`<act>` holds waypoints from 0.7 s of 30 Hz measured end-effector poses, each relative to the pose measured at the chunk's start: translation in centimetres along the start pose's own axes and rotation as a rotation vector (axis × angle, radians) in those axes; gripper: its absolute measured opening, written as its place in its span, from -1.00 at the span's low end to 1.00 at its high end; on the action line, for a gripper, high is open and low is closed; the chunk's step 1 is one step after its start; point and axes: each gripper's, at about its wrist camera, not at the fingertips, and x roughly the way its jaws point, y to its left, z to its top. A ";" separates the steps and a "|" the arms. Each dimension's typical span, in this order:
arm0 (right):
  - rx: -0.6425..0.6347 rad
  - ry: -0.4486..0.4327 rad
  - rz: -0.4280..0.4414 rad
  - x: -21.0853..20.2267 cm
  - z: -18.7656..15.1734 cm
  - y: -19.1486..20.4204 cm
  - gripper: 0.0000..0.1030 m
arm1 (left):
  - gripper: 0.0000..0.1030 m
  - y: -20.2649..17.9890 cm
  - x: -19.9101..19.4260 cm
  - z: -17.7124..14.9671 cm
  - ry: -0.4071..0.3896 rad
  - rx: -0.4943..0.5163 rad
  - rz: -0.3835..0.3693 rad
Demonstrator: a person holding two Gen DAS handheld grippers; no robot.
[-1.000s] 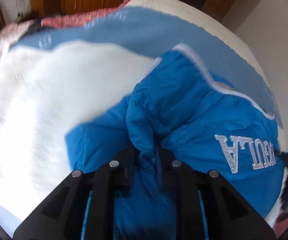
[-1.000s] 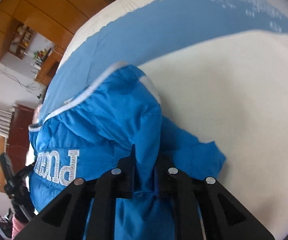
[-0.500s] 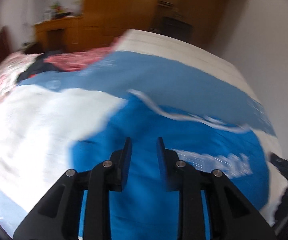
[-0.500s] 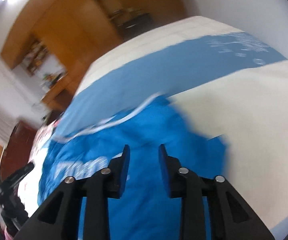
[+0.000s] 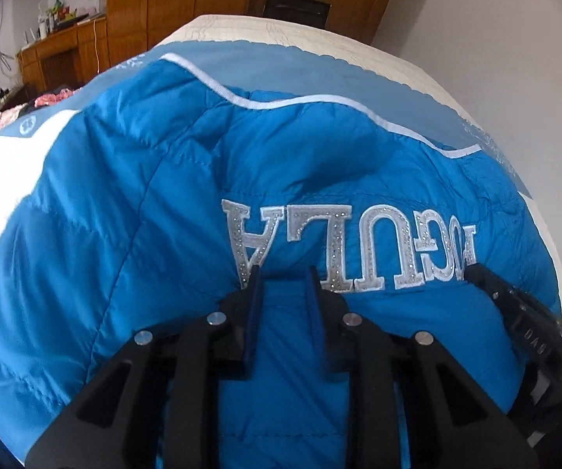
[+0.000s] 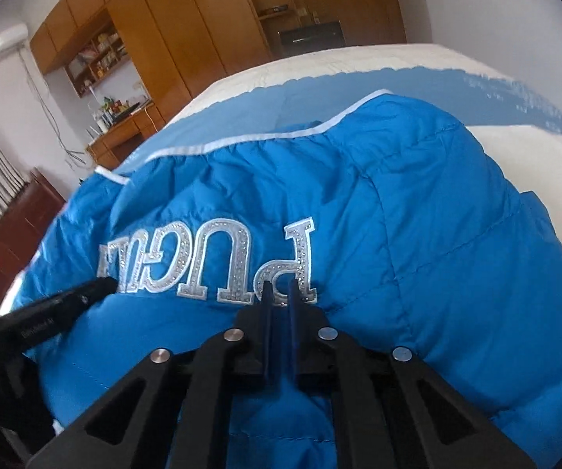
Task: Fold large clothes
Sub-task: 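Release the hem and press the folded jacket flat with both grippers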
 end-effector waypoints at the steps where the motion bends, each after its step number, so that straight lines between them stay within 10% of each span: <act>1: -0.002 0.005 -0.001 0.0 0.0 -0.1 -0.89 | -0.58 -0.1 -0.1 -0.1 0.004 0.001 0.002; 11: 0.014 0.037 0.169 -6.4 -0.8 0.2 -0.81 | -0.66 -1.5 -5.5 -3.3 -0.026 0.009 -0.028; 21: -0.006 0.082 0.107 -2.8 -3.7 -0.1 -0.99 | -0.66 -0.5 -2.5 -4.8 -0.010 0.020 -0.035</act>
